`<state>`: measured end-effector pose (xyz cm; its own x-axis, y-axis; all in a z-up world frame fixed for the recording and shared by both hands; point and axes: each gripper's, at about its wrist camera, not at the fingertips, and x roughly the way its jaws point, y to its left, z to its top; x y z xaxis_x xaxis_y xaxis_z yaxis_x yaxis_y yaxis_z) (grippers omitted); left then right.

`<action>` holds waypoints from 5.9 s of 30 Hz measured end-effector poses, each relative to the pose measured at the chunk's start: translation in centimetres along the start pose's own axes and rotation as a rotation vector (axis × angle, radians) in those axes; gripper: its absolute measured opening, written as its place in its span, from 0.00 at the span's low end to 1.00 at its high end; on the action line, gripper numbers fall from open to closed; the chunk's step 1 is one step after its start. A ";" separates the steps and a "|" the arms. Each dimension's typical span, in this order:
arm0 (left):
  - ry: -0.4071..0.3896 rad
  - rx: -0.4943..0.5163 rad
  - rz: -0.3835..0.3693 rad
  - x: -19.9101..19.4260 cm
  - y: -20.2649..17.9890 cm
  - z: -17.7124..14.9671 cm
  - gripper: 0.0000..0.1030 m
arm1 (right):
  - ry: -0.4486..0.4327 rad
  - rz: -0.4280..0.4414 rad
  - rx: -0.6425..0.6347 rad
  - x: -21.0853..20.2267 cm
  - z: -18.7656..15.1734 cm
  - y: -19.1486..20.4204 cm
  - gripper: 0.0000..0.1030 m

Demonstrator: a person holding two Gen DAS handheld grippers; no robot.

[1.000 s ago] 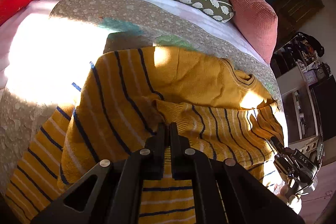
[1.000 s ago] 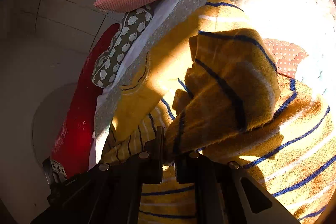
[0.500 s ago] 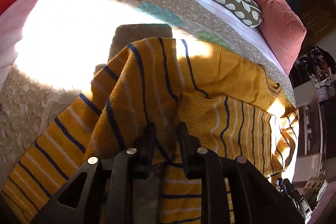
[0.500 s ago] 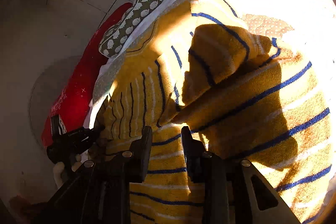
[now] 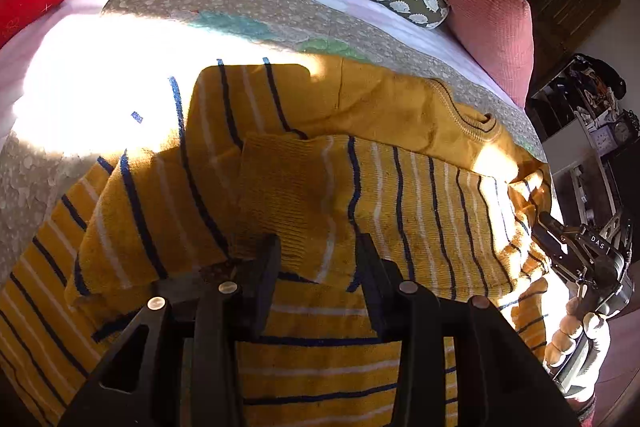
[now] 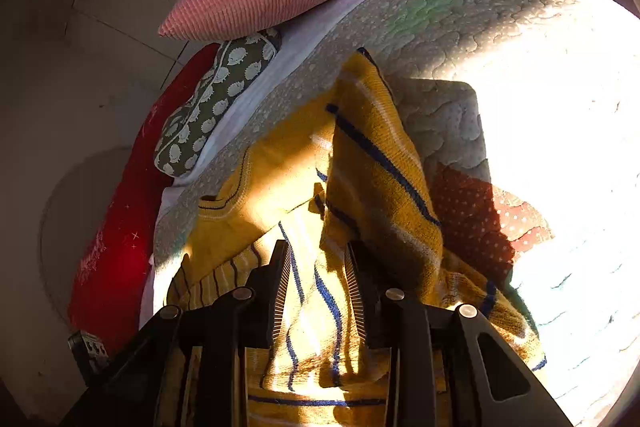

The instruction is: Fold small clothes

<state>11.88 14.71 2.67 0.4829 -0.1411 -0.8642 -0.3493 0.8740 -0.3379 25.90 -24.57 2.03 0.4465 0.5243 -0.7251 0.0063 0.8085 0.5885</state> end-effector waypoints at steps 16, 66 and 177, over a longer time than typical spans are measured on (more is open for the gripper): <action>-0.063 -0.013 -0.047 -4.6 0.7 -2.7 0.38 | -0.034 -0.057 -0.126 -4.7 -0.3 -2.6 0.52; -0.275 -0.572 0.007 -19.2 28.4 -15.0 0.61 | 0.231 0.204 -1.236 1.2 -34.5 30.1 0.68; -0.042 0.008 0.072 -7.9 4.9 -7.3 0.47 | -0.188 -0.101 -0.067 -13.4 -9.0 -7.7 0.27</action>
<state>0.52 16.75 5.10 0.4903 -0.0578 -0.8697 -0.3779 0.8850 -0.2718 11.79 -35.36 4.00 0.6055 0.3856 -0.6962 0.0032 0.8736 0.4866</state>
